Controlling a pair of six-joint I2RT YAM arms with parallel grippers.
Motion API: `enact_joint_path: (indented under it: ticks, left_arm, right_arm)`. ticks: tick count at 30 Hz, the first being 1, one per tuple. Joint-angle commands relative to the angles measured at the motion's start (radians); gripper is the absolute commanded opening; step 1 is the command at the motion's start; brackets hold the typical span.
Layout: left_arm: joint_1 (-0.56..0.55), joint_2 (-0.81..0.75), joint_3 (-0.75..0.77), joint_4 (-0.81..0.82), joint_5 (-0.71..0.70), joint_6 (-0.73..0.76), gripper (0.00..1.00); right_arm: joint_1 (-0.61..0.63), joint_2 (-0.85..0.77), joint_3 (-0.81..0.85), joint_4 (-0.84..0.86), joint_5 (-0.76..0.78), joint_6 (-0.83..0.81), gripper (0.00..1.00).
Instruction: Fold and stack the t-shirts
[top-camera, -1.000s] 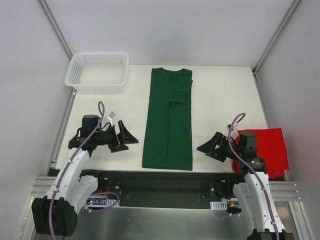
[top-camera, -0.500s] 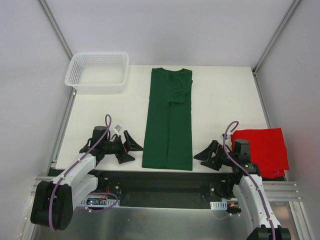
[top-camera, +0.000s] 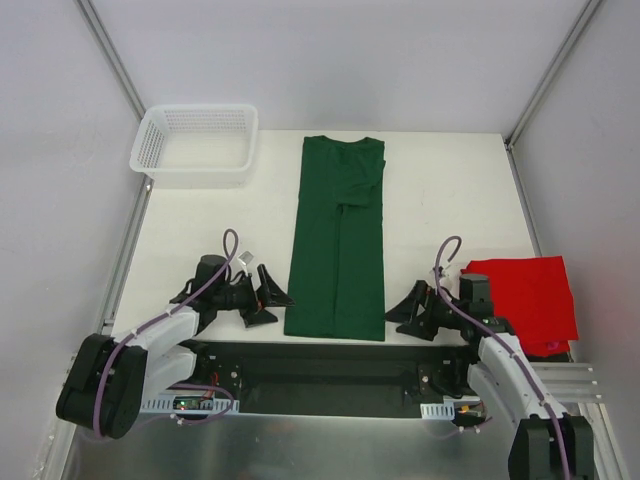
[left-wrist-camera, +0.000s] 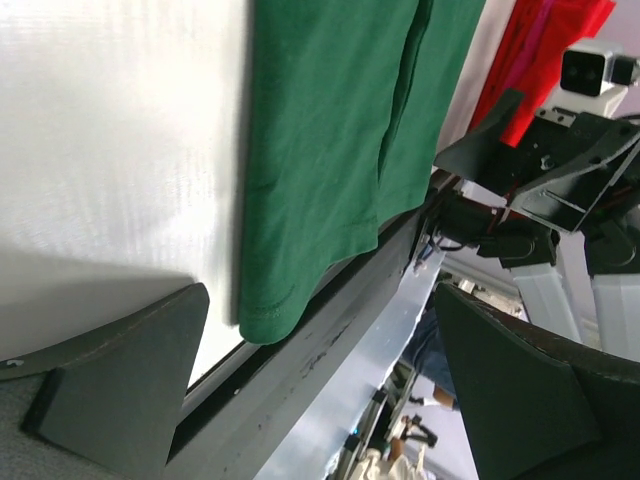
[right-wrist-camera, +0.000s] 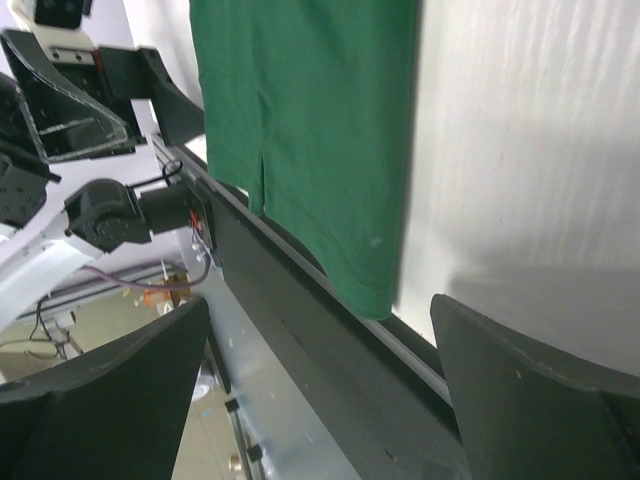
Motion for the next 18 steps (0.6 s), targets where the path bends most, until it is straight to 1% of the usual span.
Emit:
enact_joint_path:
  ticks: [1, 6, 10, 13, 18]
  left_arm:
    - [-0.037, 0.053, 0.011, 0.080, 0.014, 0.036, 0.99]
    - [-0.082, 0.069, 0.019, 0.094, 0.009, 0.033, 0.99]
    - [-0.111, 0.072, 0.022, 0.097, 0.006, 0.046, 0.99]
    - [-0.112, 0.104, 0.019, 0.094, 0.005, 0.059, 0.99]
    - [-0.114, 0.138, 0.022, 0.095, 0.003, 0.073, 1.00]
  right_arm:
    - [0.068, 0.045, 0.022, 0.087, -0.026, -0.014, 0.96]
    - [0.154, 0.101, 0.020, 0.133, 0.012, 0.005, 0.96]
    - [0.241, 0.163, -0.001, 0.230, 0.055, 0.044, 0.96]
    - [0.285, 0.197, -0.026, 0.291, 0.096, 0.075, 0.96]
    - [0.311, 0.197, -0.038, 0.319, 0.182, 0.088, 0.96]
